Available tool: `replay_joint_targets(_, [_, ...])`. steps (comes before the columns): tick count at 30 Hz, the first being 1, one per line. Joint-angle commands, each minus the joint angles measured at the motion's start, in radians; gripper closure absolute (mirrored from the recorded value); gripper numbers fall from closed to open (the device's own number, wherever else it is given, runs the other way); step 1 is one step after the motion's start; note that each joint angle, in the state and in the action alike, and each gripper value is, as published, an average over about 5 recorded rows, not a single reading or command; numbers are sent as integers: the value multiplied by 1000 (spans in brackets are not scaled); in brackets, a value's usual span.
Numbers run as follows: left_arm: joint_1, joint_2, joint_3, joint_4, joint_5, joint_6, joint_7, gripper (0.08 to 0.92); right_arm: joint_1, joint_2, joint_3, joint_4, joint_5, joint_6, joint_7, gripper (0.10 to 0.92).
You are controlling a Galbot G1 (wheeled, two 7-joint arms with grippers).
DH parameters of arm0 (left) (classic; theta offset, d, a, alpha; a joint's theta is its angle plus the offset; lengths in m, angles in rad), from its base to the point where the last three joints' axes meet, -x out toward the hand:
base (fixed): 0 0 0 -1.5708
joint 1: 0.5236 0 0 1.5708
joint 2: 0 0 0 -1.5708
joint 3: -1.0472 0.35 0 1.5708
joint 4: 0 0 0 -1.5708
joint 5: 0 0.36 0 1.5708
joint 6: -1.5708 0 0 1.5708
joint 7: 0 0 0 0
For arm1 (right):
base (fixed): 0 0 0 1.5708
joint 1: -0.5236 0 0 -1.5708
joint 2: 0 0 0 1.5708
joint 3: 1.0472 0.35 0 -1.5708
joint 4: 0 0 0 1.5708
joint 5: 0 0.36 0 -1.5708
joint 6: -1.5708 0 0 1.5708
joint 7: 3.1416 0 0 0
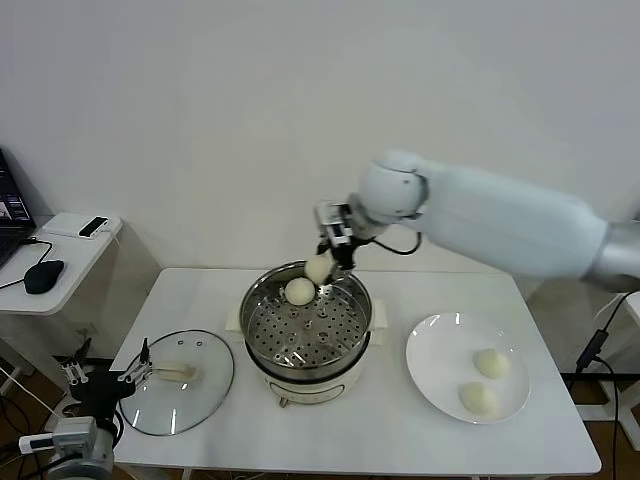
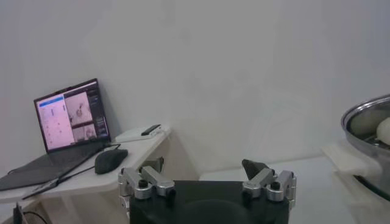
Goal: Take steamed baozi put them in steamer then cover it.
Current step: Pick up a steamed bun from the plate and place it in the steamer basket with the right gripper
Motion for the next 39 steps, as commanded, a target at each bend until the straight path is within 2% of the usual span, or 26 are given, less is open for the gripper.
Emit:
replay_joint_targets(1, [-2, -6, -3, 7, 0, -2, 1, 177, -60, 154, -50, -68, 89, -90, 58, 440])
replay_joint_targets(30, [-12, -14, -5, 15, -7, -6, 1, 177, -151, 233, -44, -217, 22, -79, 93, 436])
replay_joint_targets(33, [-12, -14, -5, 13, -7, -5, 1, 177, -154, 234, -31, -222, 13, -75, 84, 388])
replay_joint_targets(39, [-12, -14, -4, 9, -7, -4, 1, 177, -103, 187, -27, -167, -2, -64, 22, 236])
